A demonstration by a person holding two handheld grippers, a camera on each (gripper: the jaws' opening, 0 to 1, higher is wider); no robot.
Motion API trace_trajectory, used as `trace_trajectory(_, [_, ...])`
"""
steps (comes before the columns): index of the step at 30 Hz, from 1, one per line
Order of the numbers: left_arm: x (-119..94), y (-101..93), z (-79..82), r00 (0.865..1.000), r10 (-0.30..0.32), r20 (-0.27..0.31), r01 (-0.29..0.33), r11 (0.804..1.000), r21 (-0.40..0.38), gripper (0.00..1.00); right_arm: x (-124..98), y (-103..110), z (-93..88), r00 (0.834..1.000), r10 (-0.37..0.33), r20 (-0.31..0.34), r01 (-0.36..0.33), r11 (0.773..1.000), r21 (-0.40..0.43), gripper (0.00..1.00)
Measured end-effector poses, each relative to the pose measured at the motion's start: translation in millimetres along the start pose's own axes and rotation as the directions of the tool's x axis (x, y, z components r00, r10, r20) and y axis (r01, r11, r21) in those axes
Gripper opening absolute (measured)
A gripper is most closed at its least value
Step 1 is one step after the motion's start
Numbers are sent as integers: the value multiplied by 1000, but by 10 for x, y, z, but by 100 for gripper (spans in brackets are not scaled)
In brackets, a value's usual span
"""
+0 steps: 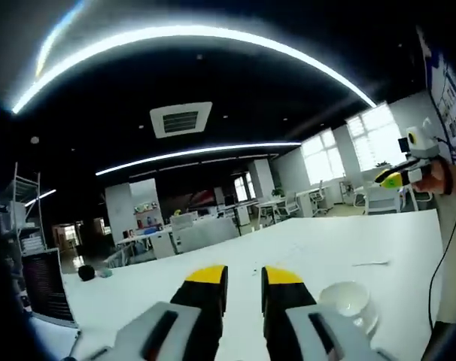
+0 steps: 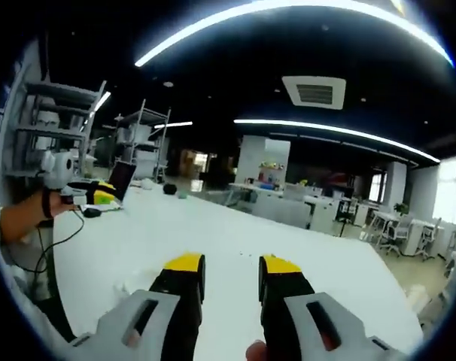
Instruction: Tidy tabletop coffee trays, cups and spoons，present forward
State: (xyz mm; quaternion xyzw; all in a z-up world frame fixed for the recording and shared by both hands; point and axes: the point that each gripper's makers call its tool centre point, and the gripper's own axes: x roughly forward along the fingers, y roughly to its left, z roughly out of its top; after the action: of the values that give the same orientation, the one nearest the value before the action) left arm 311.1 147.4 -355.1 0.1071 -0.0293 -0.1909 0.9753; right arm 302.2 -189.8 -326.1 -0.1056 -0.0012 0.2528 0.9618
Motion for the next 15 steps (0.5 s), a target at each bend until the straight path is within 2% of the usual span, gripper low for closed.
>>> trace_trajectory(3, [-123,62,-45,999,47,28,-47,999,8,20,-106,-80,-46,1000,-23,17,24,1000,-20,42])
trace_trajectory(7, [-273,159,-64,991,108,83,-108,994,-10,20,-225,-141,-143,998,-52,42,53,998,-18,44])
trace_trajectory(8, [-324,222,-65,984,145,100,-149,988,35,20,-245,-159,-179,997,-60,47,60,998,-12,45])
trace_trajectory(9, [-351,245,-87,982,162,100,-166,985,37,20,-263,-179,-212,996,-70,55,71,997,-9,46])
trace_trajectory(12, [-401,275,-169,981,168,96,-165,986,-35,20,-303,-231,-317,994,-84,71,82,996,30,51])
trace_trajectory(15, [-447,298,-290,981,175,81,-173,984,-31,20,-377,-284,-404,991,-107,74,103,993,52,51])
